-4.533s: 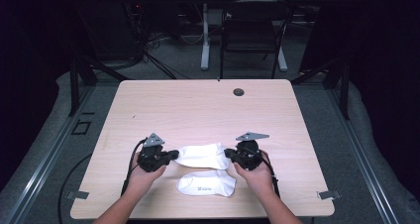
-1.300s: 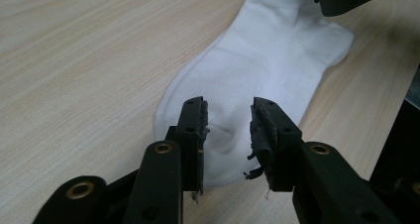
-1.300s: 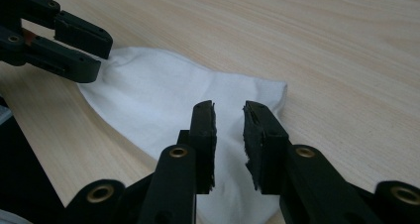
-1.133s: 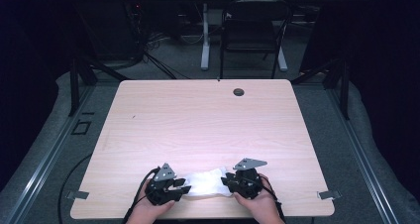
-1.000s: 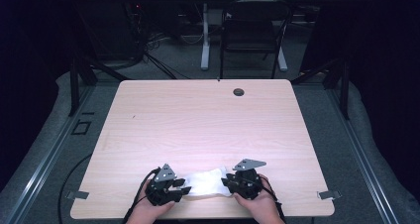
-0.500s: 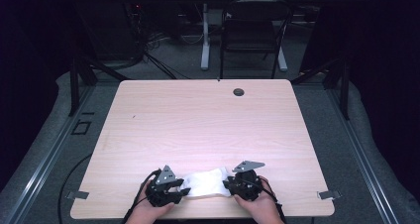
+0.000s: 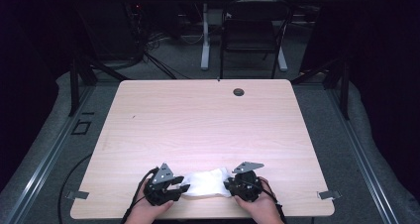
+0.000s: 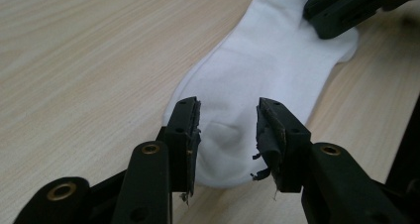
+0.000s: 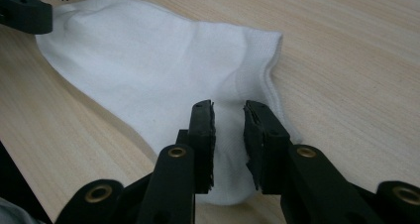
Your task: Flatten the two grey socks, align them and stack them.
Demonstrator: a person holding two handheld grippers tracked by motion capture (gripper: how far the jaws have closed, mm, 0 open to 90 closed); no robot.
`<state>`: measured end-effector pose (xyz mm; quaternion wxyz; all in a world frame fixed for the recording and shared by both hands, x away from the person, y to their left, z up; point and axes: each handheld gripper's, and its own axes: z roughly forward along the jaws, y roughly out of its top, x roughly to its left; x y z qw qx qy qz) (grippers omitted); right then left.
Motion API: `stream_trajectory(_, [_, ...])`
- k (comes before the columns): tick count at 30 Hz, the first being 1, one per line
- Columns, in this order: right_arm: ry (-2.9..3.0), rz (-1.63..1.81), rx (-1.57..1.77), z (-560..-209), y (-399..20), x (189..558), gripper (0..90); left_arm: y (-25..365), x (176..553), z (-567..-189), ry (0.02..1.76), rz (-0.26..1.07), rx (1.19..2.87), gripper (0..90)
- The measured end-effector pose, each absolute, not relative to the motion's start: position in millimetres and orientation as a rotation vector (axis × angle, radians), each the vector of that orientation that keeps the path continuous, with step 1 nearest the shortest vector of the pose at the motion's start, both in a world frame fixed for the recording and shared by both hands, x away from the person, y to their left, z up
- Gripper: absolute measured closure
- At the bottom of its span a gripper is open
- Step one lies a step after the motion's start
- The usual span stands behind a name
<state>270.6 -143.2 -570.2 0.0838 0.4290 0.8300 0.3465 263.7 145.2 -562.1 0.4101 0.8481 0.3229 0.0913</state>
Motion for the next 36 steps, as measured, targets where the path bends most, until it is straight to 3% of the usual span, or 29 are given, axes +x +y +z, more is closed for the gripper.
stream_trajectory(7, [2.476, 1.030, 1.281, -570.2, -142.8, 270.6, 74.4, 137.1, 261.3, -573.6, 0.783, 0.224, 2.211, 59.2])
stream_trajectory(36, [2.400, 1.089, 1.358, -574.5, -137.5, 283.0, 73.4, 141.9, 286.6, -580.3, 0.843, 0.305, 2.172, 62.6])
